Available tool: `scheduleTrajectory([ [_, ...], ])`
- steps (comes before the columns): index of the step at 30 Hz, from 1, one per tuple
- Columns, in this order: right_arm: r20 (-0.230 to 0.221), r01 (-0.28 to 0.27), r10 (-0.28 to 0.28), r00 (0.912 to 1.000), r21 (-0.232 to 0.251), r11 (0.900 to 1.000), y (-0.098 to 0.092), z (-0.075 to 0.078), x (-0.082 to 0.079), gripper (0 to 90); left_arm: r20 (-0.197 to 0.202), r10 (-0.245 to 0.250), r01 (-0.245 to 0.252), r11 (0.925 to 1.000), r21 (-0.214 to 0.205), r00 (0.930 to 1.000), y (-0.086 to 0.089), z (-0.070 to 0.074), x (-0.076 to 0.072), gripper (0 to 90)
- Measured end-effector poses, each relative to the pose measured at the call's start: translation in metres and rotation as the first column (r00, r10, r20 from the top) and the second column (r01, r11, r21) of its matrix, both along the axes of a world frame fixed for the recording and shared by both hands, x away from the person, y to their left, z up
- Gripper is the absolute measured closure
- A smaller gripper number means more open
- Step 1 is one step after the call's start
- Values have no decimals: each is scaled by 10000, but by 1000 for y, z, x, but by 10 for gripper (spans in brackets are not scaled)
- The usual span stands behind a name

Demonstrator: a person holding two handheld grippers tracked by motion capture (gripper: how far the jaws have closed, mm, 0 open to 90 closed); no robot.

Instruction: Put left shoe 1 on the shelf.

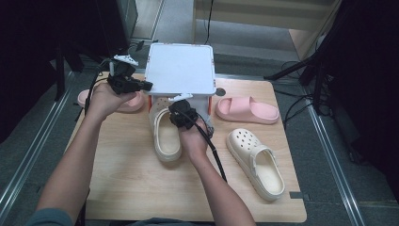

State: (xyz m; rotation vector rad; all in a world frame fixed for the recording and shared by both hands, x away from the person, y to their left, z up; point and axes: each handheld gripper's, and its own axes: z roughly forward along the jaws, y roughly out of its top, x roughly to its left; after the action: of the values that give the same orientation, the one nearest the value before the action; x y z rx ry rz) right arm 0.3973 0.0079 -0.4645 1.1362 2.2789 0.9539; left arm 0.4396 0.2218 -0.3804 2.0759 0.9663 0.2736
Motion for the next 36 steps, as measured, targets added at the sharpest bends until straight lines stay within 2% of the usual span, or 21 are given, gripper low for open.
scheduleTrajectory([
  [6, 224, 292, -292, 9993, -27, 9996, 7, -5, 3, 742, -7, -44, 44, 10000, -36, 10000, 1, 0, 0, 894],
  [10, 7, 201, -201, 9998, 81, 9998, 5, -5, 2, 711, -1, -41, 41, 10000, -49, 10000, 1, -1, 0, 894],
  [11, -274, 81, -72, 9996, 321, 9995, 2, -6, 1, 686, 6, -46, 46, 10000, -50, 10000, 1, -1, 0, 895],
  [12, -338, 120, -107, 9994, 388, 9992, 2, -6, 0, 675, 4, -39, 39, 10000, -50, 10000, 1, -1, 0, 894],
  [13, -338, 120, -107, 9994, 388, 9992, 2, -6, 0, 675, 4, -39, 39, 10000, -50, 10000, 1, -1, 0, 894],
  [16, -327, -117, 148, 9994, 953, 9954, -4, -1, -5, 629, -14, -43, 43, 10000, -82, 10000, 1, -1, 0, 895],
  [18, -345, -161, 198, 9992, 1033, 9945, -5, 0, -7, 624, -3, -33, 33, 10000, -73, 10000, 1, -1, 0, 895],
  [21, -391, -540, 608, 9974, 1545, 9865, -16, 11, -20, 636, 2, -18, 18, 10000, -74, 10000, 1, -1, 0, 895],
  [23, -430, -729, 796, 9959, 1392, 9876, -20, 15, -29, 642, -14, 17, -17, 10000, -79, 10000, 1, -1, 0, 895],
  [27, -114, -1115, 1131, 9935, 921, 9895, -29, 12, -51, 650, 3, 26, -26, 10000, -46, 10000, 1, -1, 0, 894],
  [30, -15, -1078, 1085, 9941, 995, 9892, -33, 10, -53, 625, 15, 40, -40, 10000, -65, 10000, 0, -1, 0, 894],
  [34, 31, -1044, 1048, 9945, 1232, 9869, -31, 7, -47, 517, 35, 61, -60, 9999, -82, 10000, 0, -1, 0, 894],
  [36, 7, -1051, 1058, 9944, 1229, 9868, -30, 7, -46, 516, 11, 43, -43, 9999, -108, 10000, 1, -1, 0, 894],
])
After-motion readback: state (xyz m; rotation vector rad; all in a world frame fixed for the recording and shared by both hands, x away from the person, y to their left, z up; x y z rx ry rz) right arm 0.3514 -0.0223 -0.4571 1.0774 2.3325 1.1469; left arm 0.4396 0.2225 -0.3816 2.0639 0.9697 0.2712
